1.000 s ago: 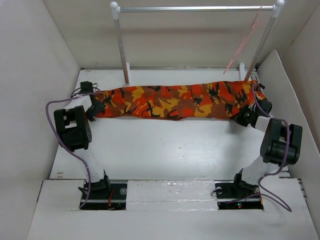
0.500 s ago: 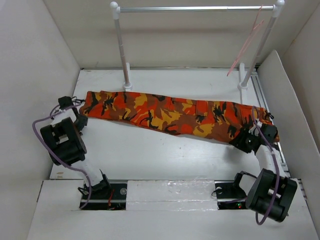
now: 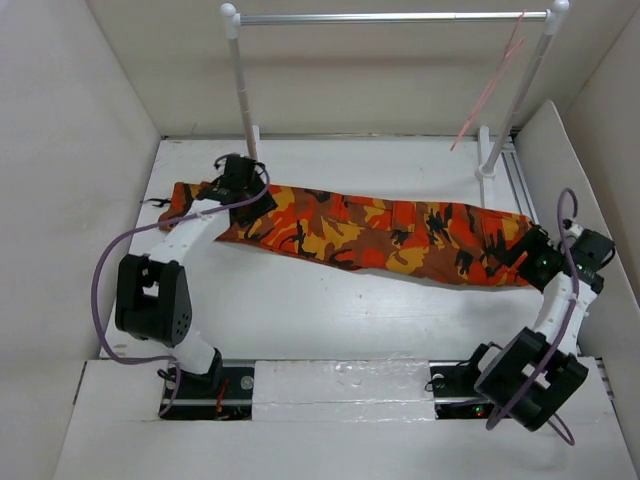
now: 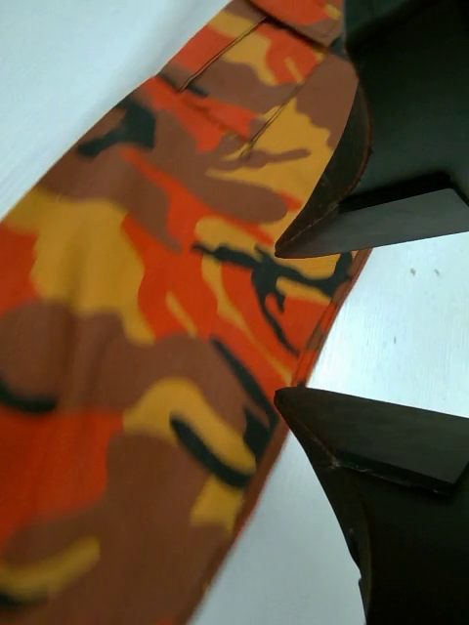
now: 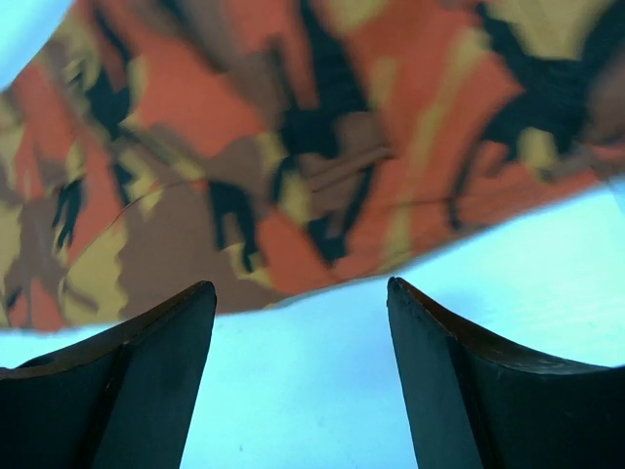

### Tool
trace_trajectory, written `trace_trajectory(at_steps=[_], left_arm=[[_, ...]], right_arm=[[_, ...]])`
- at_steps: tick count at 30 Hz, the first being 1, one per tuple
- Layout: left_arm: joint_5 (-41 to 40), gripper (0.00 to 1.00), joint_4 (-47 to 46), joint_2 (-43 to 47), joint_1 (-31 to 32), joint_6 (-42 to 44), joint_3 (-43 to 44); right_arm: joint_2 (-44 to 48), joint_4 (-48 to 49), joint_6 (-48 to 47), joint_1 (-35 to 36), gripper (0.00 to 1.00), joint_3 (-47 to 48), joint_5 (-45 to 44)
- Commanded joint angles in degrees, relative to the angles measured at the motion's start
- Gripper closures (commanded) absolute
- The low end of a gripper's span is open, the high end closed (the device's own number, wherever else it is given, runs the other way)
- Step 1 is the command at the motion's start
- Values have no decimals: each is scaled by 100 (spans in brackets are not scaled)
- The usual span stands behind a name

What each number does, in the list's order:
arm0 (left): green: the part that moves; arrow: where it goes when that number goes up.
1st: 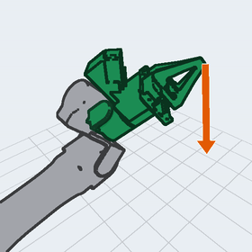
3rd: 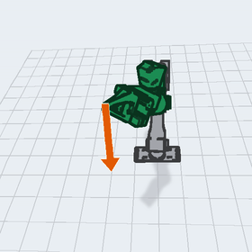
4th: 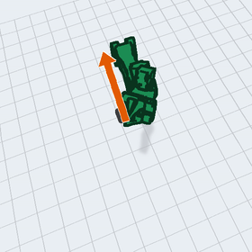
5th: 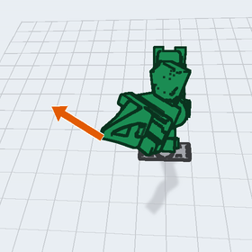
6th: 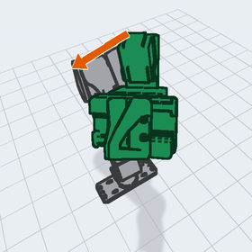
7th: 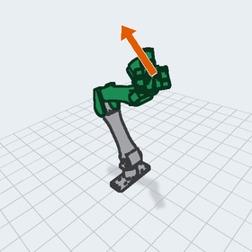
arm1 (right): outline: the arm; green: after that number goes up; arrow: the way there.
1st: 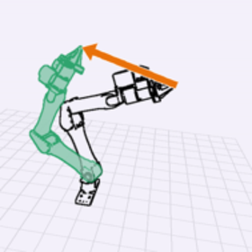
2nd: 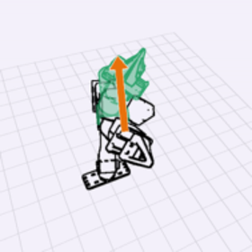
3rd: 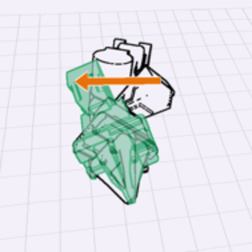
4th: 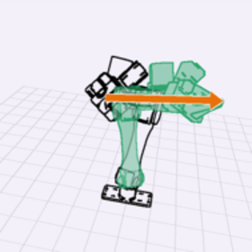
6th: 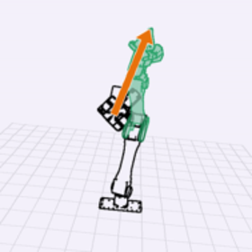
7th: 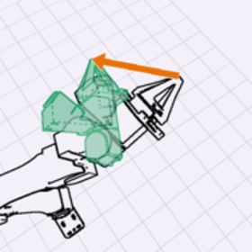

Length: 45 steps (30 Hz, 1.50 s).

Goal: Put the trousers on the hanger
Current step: Fold the trousers at the center of the board.

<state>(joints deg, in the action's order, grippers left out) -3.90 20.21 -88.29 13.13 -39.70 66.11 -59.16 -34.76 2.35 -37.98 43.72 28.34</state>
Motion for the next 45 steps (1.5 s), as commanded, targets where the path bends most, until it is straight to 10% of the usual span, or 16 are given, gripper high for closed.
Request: trace_trajectory(at_steps=[1,9,22,24,25,26,27,37,45], left_arm=[[355,48,-44,-460,453,410,664],[355,48,18,-707,744,859,728],[-321,49,150,-2007,411,622,1686],[-497,50,255,-2314,236,595,1651],[-576,51,325,-2359,234,578,1486],[-733,51,361,-2394,130,552,1371],[-700,53,370,-2377,-115,508,1048],[214,58,360,-1789,-732,639,-702],[1225,57,106,-830,610,402,-2111]], right_arm=[[-315,346,406,-709,24,-285,181],[-790,1653,889,-1950,20,-1023,-233],[-2758,3994,2472,-1001,19,-936,-803],[-3004,4118,2498,-1001,36,-857,-725],[-3040,4083,2481,-1001,55,-787,-707],[-3040,4039,2420,-1001,95,-743,-620],[-2762,3604,2071,-1001,100,-577,-697],[-528,2010,917,-817,100,882,-962],[-175,86,-23,-598,100,2832,-655]])
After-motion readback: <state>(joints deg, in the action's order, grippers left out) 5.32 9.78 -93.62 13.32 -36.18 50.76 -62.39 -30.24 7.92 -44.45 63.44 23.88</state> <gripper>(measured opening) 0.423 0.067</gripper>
